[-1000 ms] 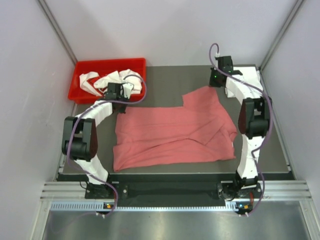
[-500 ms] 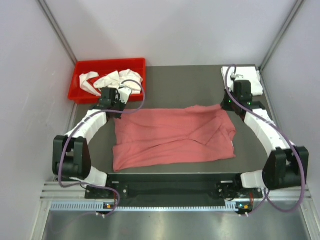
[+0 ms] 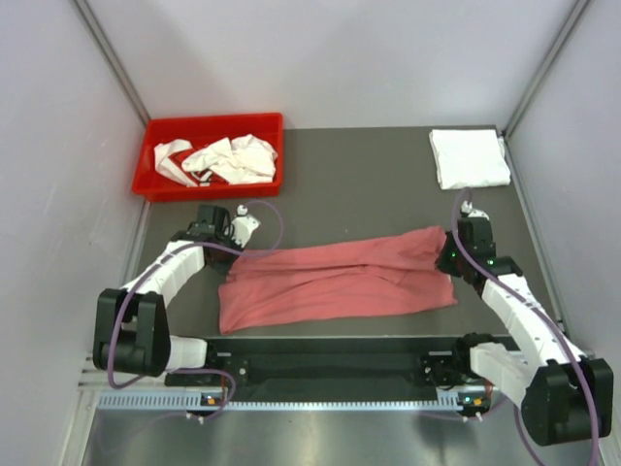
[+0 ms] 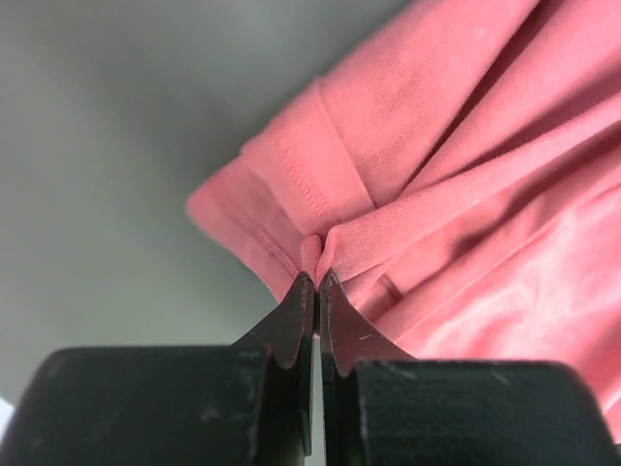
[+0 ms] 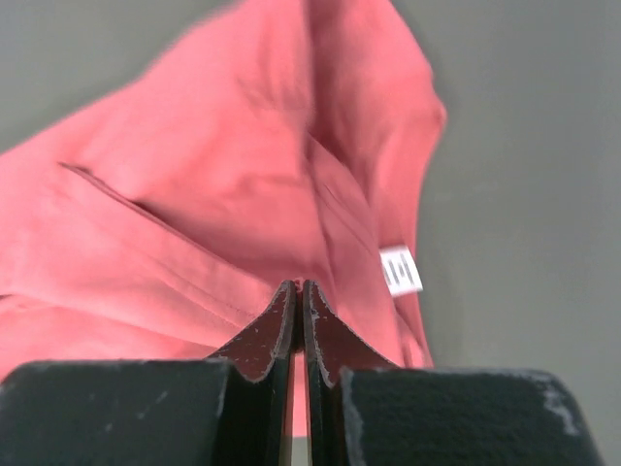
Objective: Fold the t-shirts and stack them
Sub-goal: Fold the tshirt
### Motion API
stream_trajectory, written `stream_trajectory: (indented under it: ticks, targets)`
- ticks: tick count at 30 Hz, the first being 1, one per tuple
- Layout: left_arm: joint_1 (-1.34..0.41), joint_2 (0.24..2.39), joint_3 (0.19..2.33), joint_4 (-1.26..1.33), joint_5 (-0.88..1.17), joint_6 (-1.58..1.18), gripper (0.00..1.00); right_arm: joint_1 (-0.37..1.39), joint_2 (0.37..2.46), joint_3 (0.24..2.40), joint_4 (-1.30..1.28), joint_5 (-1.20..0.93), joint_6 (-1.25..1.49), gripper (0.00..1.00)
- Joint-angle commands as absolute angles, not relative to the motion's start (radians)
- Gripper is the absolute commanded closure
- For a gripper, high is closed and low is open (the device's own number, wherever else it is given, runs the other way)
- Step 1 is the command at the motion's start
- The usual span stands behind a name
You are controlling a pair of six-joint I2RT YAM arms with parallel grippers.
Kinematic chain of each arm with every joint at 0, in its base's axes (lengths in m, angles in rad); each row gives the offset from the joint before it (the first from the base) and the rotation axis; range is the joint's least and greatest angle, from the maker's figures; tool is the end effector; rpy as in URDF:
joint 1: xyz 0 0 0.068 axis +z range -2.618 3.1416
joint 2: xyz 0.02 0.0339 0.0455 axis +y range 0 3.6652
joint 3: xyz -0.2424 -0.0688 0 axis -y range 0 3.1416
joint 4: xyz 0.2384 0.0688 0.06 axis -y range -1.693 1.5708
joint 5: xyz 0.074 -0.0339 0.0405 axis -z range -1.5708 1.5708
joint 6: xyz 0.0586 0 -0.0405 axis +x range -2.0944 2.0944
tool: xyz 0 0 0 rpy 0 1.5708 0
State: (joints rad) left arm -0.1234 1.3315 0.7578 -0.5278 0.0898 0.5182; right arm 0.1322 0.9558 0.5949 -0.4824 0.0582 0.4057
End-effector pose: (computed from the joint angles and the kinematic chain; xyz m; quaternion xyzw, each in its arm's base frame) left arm 0.2526 -0.0366 0.1519 0.3163 0.9188 0.0027 0.2363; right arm 0.2111 0.0246 0.1845 0.1376 0.9240 0.0683 0.3501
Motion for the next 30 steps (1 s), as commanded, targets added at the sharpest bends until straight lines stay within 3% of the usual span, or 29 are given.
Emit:
stream_trajectory:
  ticks: [1,10,11,12,13,15,16,19,22,26,30]
  targets:
    - [-0.12,1.31,0.733,-0.546,0.057,0.575,1.0,0.126,0.917,0.565,-0.483,0.057,0.462,1.0]
    - [-0.118,1.312,0.784,-0.589,0.023,0.612,1.0,0.126,0.859,0.516,-0.523,0.066,0.535,0.99]
    - [-0.118,1.313,0.787,-0.603,0.031,0.617,1.0,0.126,0.862,0.509,-0.525,0.064,0.551,0.97]
    - [-0.118,1.313,0.793,-0.618,0.038,0.624,1.0,0.127,0.867,0.505,-0.531,0.067,0.558,0.8]
    - [-0.118,1.313,0.811,-0.642,0.05,0.632,0.95,0.126,0.865,0.502,-0.54,0.072,0.566,0.64]
    - [-0.118,1.31,0.844,-0.753,0.089,0.66,0.74,0.126,0.83,0.509,-0.569,0.109,0.591,0.43]
    - [-0.118,1.309,0.886,-0.8,0.1,0.673,0.54,0.124,0.812,0.532,-0.581,0.129,0.597,0.4]
    - [-0.117,1.304,0.992,-0.965,0.136,0.693,0.38,0.127,0.726,0.589,-0.565,0.166,0.58,0.39]
    - [-0.077,1.295,1.089,-1.006,0.188,0.669,0.38,0.136,0.744,0.621,-0.522,0.159,0.539,0.42]
    - [-0.067,1.325,1.074,-0.719,0.115,0.51,0.54,0.133,0.949,0.675,-0.395,0.195,0.468,0.38]
    - [-0.075,1.451,1.008,-0.568,0.097,0.445,0.41,0.132,1.159,0.728,-0.267,0.109,0.439,0.33]
